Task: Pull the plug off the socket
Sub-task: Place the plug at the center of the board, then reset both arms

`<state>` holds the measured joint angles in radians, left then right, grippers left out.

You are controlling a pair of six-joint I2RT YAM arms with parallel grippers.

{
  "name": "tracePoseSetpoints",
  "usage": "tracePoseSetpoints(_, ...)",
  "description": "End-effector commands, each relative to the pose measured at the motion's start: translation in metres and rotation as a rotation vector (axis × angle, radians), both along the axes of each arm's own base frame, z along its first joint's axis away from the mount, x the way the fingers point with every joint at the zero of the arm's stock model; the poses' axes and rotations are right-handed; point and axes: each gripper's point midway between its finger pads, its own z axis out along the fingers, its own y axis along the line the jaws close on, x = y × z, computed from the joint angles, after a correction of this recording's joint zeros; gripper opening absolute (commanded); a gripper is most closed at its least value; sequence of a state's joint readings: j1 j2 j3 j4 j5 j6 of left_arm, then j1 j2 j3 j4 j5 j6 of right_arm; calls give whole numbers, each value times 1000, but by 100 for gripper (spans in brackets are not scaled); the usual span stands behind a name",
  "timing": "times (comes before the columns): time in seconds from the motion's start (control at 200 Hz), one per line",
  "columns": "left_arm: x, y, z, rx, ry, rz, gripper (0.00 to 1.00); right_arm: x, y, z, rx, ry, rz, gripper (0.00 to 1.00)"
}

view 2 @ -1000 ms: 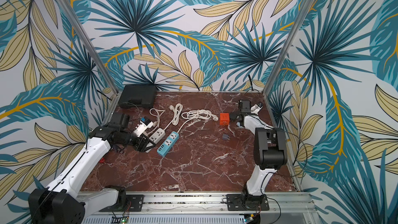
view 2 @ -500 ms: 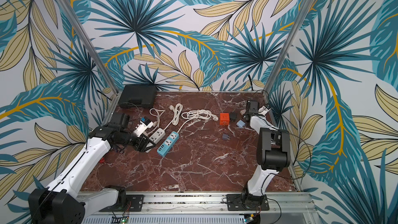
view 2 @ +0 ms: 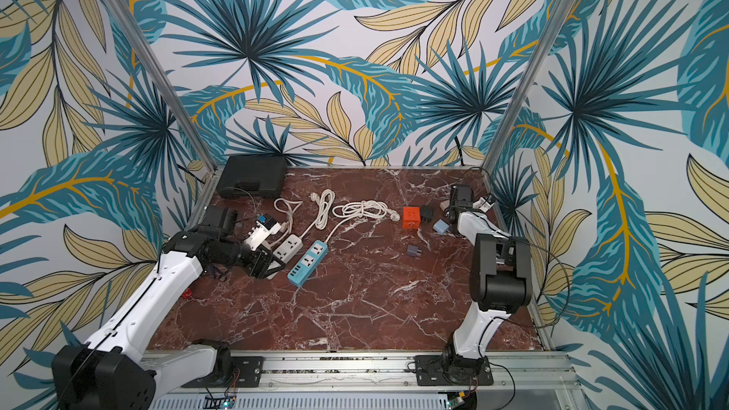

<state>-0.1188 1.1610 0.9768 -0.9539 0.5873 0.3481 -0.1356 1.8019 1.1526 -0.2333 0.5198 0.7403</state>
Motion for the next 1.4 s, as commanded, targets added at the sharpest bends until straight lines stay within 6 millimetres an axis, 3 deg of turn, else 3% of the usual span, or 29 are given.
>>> tracePoseSetpoints(0.0, -5, -1, -4, -14, 1, -9, 73, -5, -1, 0, -15, 32, -26, 59)
tracePoseSetpoints(0.316, -6, -1, -3, -14, -3, -8, 73, -9, 0, -3, 6, 60, -31, 77)
tracePoseSetpoints(0.386, -6, -1, -3, -15, -3, -9, 73, -10, 1, -4, 12, 71, -31, 92)
tracePoseSetpoints(0.621, -6, -1, -3, -15, -4, -9, 73, -12, 5, 7, 25, 41, -15, 93)
tracePoseSetpoints(0.726, -5, -1, -3, -14, -2, -9, 73, -12, 14, 11, 60, 15, 19, 99)
tracePoseSetpoints(0.871, -5, -1, -4, -13, 0, -7, 73, -12, 40, 22, 76, -20, 119, 100)
tracePoseSetpoints(1.147, -4, -1, -5, -11, 2, -2, 73, -39, 85, 42, 153, -92, 298, 95)
tracePoseSetpoints(1.242, -3, -1, -6, -12, 9, -2, 73, -46, 97, 38, 202, -98, 350, 91)
tracePoseSetpoints(1.307, -3, -1, -7, -11, 9, -2, 73, -48, 105, 35, 235, -111, 376, 82)
tracePoseSetpoints(1.397, -2, -1, -7, -8, 9, -1, 73, -42, 111, 32, 271, -153, 392, 80)
